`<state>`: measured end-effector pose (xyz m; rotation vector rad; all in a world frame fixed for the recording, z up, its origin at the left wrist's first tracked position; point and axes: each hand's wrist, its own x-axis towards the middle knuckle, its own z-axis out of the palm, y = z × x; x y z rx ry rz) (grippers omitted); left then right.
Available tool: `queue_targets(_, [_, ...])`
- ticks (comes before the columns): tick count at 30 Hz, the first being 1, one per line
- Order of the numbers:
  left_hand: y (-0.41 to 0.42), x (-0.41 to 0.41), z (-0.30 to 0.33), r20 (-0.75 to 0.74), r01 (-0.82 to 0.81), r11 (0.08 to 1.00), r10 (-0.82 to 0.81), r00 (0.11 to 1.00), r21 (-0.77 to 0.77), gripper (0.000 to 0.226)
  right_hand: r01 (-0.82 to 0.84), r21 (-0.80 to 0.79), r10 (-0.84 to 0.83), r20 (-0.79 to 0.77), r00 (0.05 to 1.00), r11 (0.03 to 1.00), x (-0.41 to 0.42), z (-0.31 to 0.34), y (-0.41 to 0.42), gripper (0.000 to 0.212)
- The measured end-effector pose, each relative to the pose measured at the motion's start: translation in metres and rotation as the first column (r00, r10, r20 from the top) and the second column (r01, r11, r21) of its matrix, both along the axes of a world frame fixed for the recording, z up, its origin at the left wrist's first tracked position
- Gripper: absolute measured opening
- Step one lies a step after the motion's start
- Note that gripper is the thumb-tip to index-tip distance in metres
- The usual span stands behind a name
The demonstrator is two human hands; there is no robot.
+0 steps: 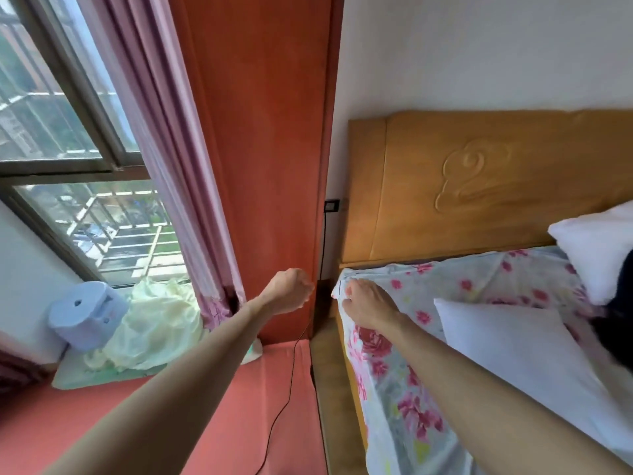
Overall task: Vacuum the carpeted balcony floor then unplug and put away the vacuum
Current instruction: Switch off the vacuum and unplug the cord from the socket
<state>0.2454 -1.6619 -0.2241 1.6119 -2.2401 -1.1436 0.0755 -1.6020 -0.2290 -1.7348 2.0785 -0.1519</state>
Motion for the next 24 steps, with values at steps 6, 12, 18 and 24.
queue_targets(6, [-0.078,-0.045,0.005,-0.141,-0.030,0.995,0.043,0.989,0.092,0.026,0.061,-0.010,-0.062,-0.027,0.998,0.998,-0.037,0.002,-0.074,0.016])
queue_targets(12, [-0.146,-0.101,-0.016,-0.147,-0.074,0.986,0.096,0.984,0.152,0.029,0.082,0.025,-0.083,0.022,0.996,0.996,-0.085,-0.036,-0.157,0.028])
queue_targets(18, [-0.229,-0.161,-0.053,-0.090,-0.167,0.953,0.195,0.977,0.252,0.025,0.070,0.089,-0.083,0.157,0.984,0.994,-0.136,-0.086,-0.276,0.031])
queue_targets(24, [-0.298,-0.199,-0.076,-0.080,-0.360,0.816,0.439,0.895,0.451,0.026,-0.005,0.173,-0.046,0.287,0.957,0.985,-0.163,-0.116,-0.360,0.021])
